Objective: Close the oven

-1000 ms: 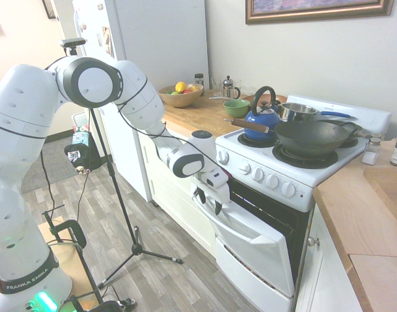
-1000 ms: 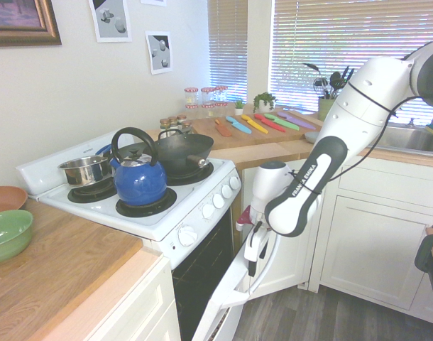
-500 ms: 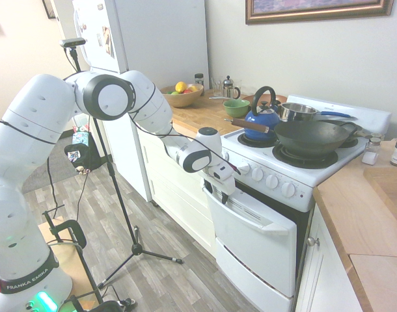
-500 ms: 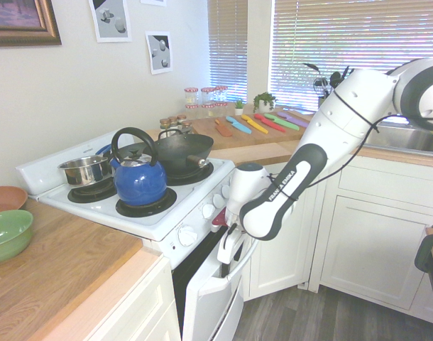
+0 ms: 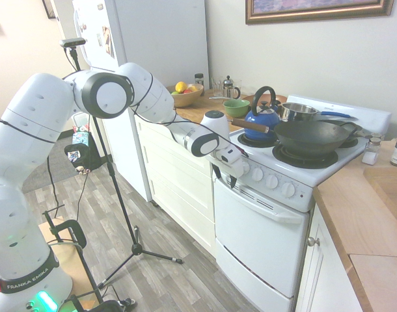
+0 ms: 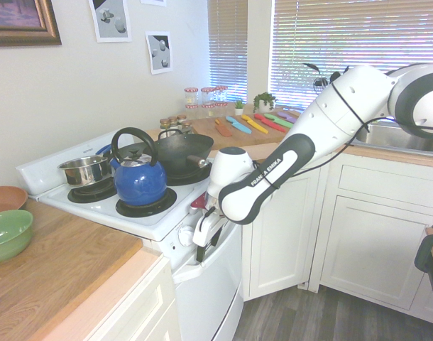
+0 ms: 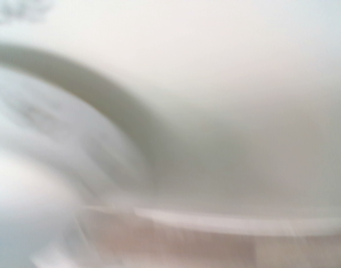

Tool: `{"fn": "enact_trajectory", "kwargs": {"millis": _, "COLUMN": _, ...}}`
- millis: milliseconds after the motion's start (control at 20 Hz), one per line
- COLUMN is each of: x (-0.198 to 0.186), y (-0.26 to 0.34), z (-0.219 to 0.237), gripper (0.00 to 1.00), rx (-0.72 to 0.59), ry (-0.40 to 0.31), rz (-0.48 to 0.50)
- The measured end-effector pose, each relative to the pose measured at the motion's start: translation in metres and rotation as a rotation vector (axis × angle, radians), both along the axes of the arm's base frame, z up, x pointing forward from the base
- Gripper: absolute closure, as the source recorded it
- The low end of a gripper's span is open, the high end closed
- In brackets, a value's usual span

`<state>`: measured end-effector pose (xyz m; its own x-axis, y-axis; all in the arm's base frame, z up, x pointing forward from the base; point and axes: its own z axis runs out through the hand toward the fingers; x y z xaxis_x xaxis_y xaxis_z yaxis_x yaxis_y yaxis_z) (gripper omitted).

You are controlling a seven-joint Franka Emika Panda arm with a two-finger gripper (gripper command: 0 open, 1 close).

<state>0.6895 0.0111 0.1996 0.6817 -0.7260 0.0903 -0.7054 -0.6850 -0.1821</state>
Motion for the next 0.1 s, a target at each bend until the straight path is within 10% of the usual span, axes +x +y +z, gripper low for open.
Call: {"fn": "enact_trajectory", "kwargs": {"millis": 100, "x": -0.025, "y": -0.035, "z": 0.02, "gripper": 0.0, "rx": -0.007, "ry": 0.099, "rz": 0.013}}
